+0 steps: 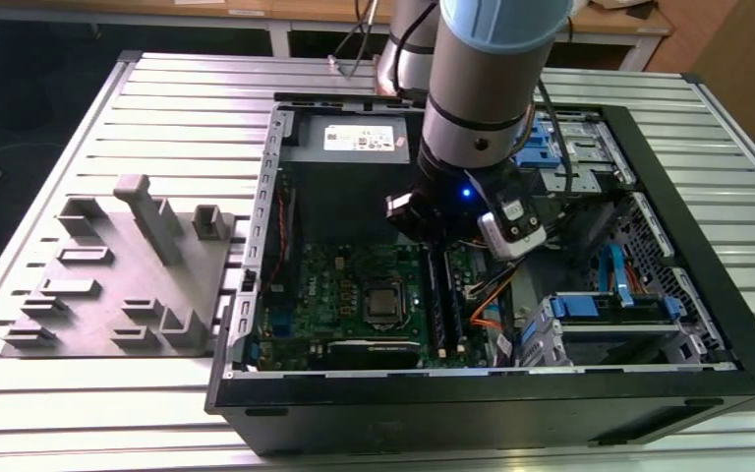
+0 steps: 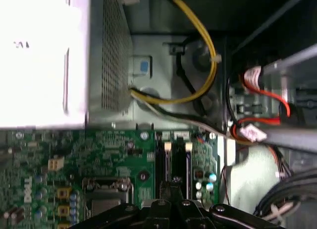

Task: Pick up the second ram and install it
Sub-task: 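Press down the second ram until it locks into place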

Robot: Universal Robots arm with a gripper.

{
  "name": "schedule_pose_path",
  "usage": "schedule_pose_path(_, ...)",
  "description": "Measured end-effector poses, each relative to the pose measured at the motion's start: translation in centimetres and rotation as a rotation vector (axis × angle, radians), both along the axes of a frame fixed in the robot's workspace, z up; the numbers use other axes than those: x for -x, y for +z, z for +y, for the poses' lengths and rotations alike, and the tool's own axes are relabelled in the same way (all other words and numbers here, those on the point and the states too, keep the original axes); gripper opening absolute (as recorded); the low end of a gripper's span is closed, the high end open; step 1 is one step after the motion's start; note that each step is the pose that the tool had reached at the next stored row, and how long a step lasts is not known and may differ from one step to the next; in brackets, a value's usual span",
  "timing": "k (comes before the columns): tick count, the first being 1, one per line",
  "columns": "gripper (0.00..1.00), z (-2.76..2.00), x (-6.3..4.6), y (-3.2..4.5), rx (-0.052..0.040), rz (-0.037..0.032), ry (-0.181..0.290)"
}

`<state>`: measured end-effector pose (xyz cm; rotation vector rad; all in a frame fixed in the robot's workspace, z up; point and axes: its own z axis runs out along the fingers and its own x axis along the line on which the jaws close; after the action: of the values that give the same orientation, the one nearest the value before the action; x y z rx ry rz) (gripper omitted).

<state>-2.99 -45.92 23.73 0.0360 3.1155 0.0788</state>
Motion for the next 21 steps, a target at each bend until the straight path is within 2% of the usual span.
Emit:
schedule_pose_path(15,0.07,-3.85,0.0,0.0,-0.0001,0.0,0.0)
schedule_pose_path(21,0.07,-4.96,0.0,0.0,-0.0001,0.0,0.0)
